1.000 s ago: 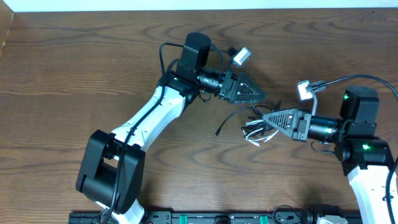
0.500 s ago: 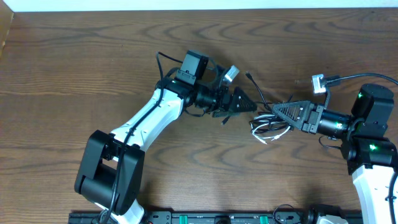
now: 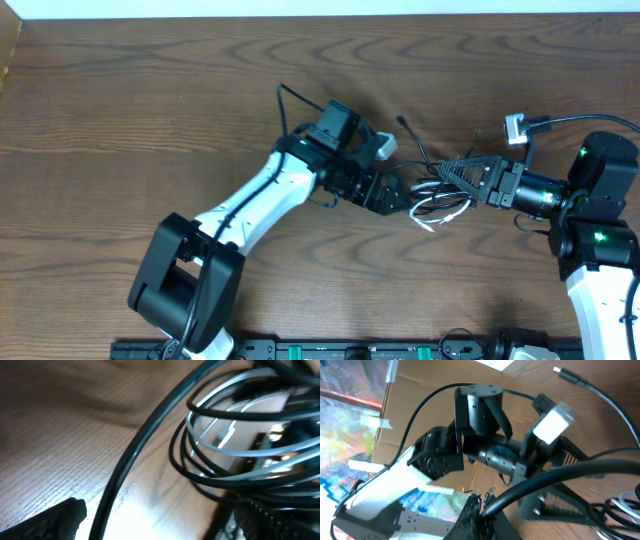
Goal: Untangle cables
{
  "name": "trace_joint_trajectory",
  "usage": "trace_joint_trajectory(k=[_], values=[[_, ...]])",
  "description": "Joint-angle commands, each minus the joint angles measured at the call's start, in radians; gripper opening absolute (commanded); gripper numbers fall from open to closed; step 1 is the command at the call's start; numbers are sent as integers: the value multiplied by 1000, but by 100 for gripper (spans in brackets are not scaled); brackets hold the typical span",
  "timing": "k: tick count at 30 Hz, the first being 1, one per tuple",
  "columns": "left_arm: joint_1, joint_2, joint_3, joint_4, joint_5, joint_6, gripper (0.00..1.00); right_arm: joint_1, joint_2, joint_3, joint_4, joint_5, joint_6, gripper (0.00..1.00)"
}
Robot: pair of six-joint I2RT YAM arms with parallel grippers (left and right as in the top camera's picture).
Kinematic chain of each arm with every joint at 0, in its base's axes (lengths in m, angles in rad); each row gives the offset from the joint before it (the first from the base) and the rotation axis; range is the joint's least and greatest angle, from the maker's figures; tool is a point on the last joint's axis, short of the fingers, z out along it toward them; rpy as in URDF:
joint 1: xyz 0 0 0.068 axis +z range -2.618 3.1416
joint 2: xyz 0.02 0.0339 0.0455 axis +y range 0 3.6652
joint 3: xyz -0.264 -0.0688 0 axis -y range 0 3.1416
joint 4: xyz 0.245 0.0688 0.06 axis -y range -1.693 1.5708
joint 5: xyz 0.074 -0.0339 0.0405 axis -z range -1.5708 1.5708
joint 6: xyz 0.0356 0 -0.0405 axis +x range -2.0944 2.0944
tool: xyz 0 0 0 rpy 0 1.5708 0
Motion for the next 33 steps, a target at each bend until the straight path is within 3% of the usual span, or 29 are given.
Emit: trace_joint_trajectory(k=[1, 12, 15, 21, 28, 33], values=[[-43, -23, -18, -13, -108, 77, 100, -5, -4, 10, 7, 22, 40, 1], [-63, -23, -18, -75, -297, -89, 100, -5, 21, 10, 21, 79, 89, 1], [-64, -23, -18, -49, -265, -84, 99, -5, 34, 10, 21, 65, 89, 1], [-67, -23, -18, 21, -4, 84, 98, -5, 60, 10, 21, 40, 89, 1], [-103, -12, -18, 103, -5, 61, 98, -5, 68, 10, 21, 2, 89, 1], [-129, -4, -18, 170, -92, -40, 98, -5, 68, 10, 35, -5, 121, 1]])
